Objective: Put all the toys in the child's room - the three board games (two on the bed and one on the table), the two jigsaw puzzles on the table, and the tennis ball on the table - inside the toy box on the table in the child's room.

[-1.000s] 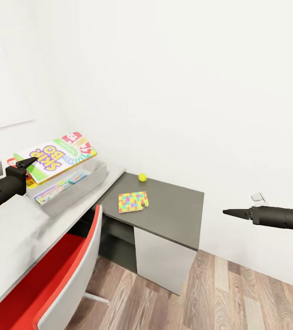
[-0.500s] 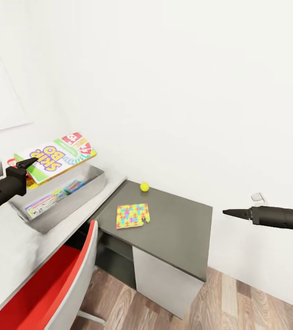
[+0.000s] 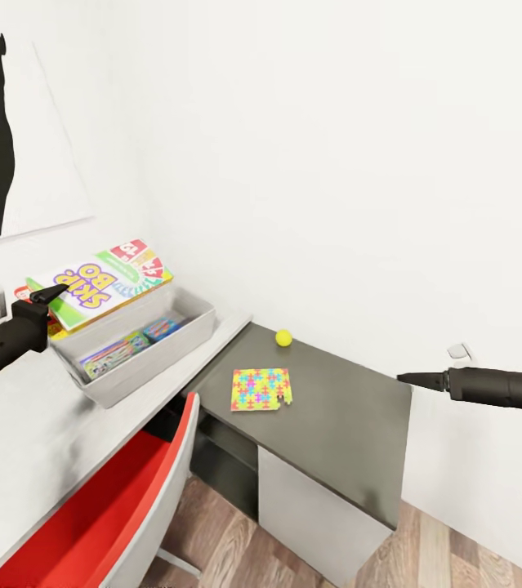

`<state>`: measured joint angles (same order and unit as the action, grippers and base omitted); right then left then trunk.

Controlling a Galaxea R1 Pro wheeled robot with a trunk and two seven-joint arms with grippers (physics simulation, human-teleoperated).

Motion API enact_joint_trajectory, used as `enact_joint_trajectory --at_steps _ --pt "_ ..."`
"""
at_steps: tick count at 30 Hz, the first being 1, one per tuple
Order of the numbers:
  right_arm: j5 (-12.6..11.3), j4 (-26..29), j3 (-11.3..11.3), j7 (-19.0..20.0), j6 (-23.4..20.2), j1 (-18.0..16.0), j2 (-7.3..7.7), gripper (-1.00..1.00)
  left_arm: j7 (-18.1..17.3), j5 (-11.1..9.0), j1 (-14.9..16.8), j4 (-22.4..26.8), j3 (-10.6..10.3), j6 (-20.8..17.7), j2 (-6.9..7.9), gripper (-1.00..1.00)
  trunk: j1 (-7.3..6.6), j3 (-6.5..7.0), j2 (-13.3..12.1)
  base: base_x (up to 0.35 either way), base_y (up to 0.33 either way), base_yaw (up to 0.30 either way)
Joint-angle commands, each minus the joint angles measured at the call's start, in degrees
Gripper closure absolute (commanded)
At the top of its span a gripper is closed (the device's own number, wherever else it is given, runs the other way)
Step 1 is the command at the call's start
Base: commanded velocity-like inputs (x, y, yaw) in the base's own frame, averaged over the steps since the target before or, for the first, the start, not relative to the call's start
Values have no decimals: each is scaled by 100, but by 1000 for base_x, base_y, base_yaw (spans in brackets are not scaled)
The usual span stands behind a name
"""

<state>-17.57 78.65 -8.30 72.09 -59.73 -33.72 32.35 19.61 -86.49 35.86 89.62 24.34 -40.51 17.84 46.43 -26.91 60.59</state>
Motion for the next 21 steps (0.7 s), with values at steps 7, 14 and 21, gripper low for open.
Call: enact_joint_trajectory --at_steps 7,14,21 --pt "-1 1 -4 16 -27 -3 2 -100 58 -47 2 -13 -12 -19 -8 100 0 -5 4 4 -1 67" --pt "-1 1 -5 16 -27 -3 2 -100 51 -25 0 -84 -44 -22 -15 100 0 -5 4 89 -50 19" --pt "-1 1 0 16 -27 -3 0 -100 7 -18 2 -373 -62 -20 -17 100 0 -5 4 203 -119 5"
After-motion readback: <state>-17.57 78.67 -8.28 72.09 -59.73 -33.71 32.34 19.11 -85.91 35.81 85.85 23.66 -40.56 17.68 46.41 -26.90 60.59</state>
